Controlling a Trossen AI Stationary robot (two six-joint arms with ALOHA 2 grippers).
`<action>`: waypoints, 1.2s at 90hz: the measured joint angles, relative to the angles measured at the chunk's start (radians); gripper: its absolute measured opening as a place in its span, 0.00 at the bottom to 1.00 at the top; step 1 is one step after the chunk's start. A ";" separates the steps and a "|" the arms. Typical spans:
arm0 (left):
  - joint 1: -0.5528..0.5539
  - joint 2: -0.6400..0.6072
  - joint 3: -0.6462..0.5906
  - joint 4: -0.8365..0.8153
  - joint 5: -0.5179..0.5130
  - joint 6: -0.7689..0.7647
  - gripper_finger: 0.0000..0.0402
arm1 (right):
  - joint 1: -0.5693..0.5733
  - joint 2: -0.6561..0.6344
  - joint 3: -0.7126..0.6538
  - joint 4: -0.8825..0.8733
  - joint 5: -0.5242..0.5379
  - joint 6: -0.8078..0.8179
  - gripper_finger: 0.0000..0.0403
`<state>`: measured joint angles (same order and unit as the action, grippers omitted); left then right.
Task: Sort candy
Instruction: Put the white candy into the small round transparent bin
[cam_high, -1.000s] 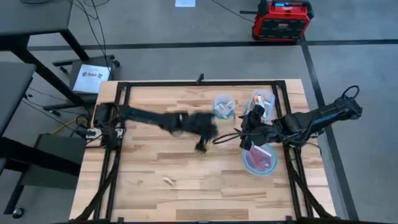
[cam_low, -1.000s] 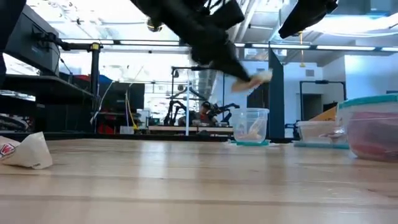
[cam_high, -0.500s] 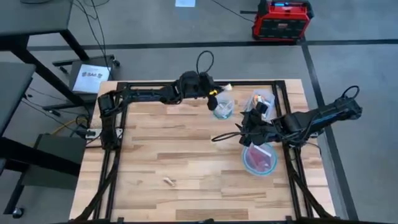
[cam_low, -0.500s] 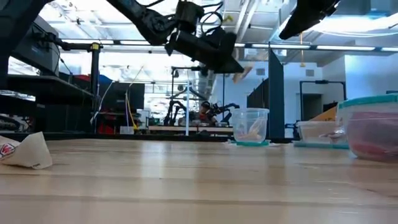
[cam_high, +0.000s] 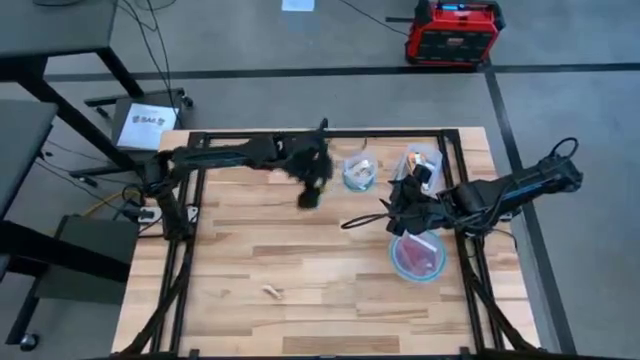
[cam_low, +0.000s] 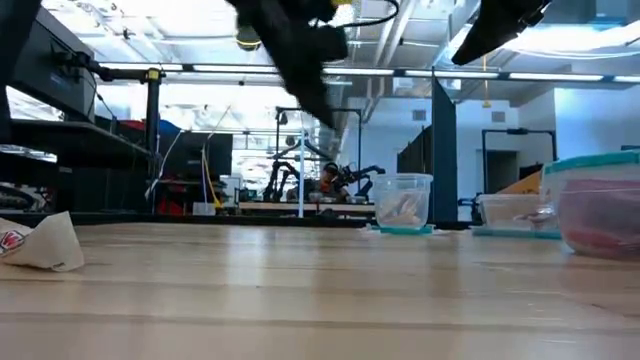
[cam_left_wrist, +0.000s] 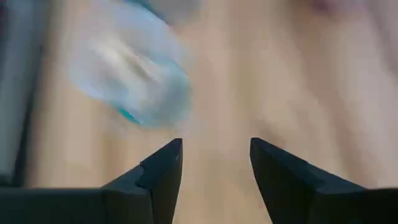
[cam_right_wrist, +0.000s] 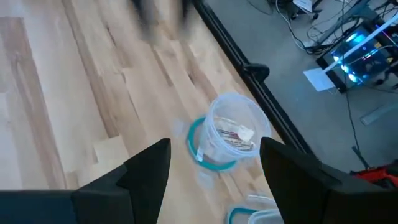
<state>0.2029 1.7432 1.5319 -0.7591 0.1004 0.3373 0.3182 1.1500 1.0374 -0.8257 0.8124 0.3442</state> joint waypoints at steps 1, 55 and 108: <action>-0.010 -0.006 0.000 -0.020 0.000 0.000 0.44 | 0.001 0.000 0.000 0.000 0.000 0.000 0.58; -0.614 -0.073 -0.302 -0.113 -0.025 -0.284 0.38 | 0.022 0.000 0.000 0.001 -0.004 0.008 0.58; -0.679 0.090 -0.376 0.145 0.026 -0.351 0.35 | 0.049 0.000 0.000 0.026 -0.033 0.053 0.58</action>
<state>-0.4757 1.8333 1.1562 -0.6137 0.1268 -0.0139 0.3674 1.1500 1.0374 -0.7998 0.7795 0.3968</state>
